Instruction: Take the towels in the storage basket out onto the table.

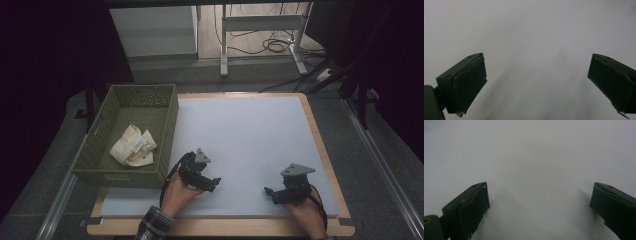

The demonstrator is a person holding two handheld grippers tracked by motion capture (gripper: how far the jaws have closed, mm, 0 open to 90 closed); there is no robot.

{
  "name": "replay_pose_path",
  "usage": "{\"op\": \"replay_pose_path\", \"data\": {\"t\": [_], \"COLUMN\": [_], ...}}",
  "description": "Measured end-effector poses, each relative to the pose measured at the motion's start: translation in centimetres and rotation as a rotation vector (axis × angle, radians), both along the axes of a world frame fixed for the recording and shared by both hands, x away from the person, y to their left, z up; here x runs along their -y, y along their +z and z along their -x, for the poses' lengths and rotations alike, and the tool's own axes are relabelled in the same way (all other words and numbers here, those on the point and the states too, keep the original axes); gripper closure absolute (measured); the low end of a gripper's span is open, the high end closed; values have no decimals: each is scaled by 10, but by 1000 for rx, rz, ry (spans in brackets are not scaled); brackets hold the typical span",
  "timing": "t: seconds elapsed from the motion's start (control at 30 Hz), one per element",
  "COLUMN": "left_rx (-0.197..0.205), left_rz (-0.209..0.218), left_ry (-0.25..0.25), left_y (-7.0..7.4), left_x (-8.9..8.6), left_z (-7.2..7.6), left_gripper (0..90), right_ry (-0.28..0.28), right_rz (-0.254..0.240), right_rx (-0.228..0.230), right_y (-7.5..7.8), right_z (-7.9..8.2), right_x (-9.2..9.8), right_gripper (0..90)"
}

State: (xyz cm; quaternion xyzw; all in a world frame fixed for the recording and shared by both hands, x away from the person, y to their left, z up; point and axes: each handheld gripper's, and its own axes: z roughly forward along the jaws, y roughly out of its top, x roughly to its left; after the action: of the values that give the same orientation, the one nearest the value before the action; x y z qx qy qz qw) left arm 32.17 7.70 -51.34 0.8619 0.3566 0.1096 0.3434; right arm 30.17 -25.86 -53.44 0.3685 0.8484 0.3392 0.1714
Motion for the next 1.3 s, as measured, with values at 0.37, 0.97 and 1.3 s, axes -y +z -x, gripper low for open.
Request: {"op": "replay_pose_path", "data": {"t": [0.37, 0.97, 1.3], "left_rx": [-62, -132, -138], "left_rz": [-42, -104, -164], "left_ry": [-31, -46, -1], "left_y": [14, 68, 94], "left_x": [15, 7, -16], "left_z": [-25, -63, -74], "left_gripper": [13, 20, 34], "right_ry": [0, 1, 1], "right_rz": [0, -2, -2], "right_rx": [1, 4, 4], "right_y": [0, 0, 0], "right_z": [0, 0, 0], "right_x": [0, 0, 0], "right_gripper": [22, 22, 22]}}
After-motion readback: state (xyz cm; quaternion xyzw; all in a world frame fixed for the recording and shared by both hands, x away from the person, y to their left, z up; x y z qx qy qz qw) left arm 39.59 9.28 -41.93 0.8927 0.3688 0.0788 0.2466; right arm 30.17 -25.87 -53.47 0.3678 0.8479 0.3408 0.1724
